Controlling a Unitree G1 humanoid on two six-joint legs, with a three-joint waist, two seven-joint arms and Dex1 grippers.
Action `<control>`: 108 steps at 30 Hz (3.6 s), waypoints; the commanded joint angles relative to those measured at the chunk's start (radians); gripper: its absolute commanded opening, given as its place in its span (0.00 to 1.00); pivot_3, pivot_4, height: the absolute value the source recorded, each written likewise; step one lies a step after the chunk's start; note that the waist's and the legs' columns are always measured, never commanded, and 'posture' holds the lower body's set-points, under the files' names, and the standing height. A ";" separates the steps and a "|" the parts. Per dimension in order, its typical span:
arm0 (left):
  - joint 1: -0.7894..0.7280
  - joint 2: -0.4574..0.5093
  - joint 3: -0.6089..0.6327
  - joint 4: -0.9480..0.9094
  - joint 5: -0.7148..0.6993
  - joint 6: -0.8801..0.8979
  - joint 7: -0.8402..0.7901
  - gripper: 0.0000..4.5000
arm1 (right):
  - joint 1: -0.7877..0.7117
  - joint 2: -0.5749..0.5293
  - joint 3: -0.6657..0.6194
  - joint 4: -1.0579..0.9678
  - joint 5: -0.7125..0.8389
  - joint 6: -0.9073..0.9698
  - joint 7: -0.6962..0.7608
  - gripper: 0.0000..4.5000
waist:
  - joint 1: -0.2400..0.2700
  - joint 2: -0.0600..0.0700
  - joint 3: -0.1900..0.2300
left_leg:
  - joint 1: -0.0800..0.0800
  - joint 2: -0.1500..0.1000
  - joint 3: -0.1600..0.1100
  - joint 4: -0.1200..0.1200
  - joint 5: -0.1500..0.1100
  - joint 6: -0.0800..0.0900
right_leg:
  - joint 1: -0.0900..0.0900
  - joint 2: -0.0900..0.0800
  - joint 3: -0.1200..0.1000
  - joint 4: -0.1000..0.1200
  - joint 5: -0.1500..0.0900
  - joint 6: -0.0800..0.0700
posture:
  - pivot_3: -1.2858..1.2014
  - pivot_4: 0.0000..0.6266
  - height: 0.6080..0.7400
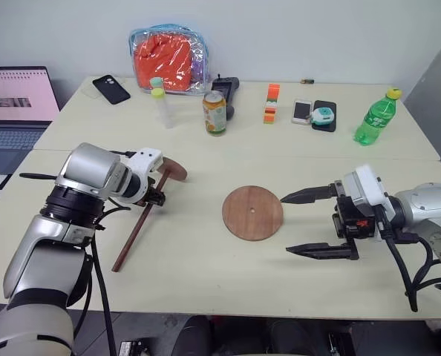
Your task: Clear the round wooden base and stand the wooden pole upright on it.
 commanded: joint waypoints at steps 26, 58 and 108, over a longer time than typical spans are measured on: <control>0.211 -0.575 0.208 -0.366 -0.137 -1.063 -0.172 0.06 | 0.539 0.112 -0.361 -0.486 0.043 0.277 -0.672 1.00 | 0.024 -0.001 -0.001 | -0.003 -0.002 0.001 0.002 0.003 -0.004 | 0.000 0.000 0.001 0.000 0.000 0.001 | 0.52 0.24 1.00; 0.365 -0.605 0.147 -0.321 -0.062 -1.213 -0.156 0.06 | 0.484 0.047 -0.334 -0.441 0.175 0.366 -0.755 1.00 | 0.024 -0.001 -0.001 | -0.001 -0.002 0.001 0.002 0.000 0.000 | 0.002 0.001 0.001 0.000 0.000 0.000 | 0.52 0.24 1.00; 0.461 -0.555 0.124 -0.354 -0.044 -1.253 -0.170 0.06 | 0.496 0.041 -0.325 -0.429 0.157 0.339 -0.739 1.00 | 0.025 -0.001 -0.001 | 0.007 -0.002 -0.001 0.000 0.000 0.001 | 0.014 0.001 -0.001 -0.007 0.000 0.001 | 0.52 0.24 1.00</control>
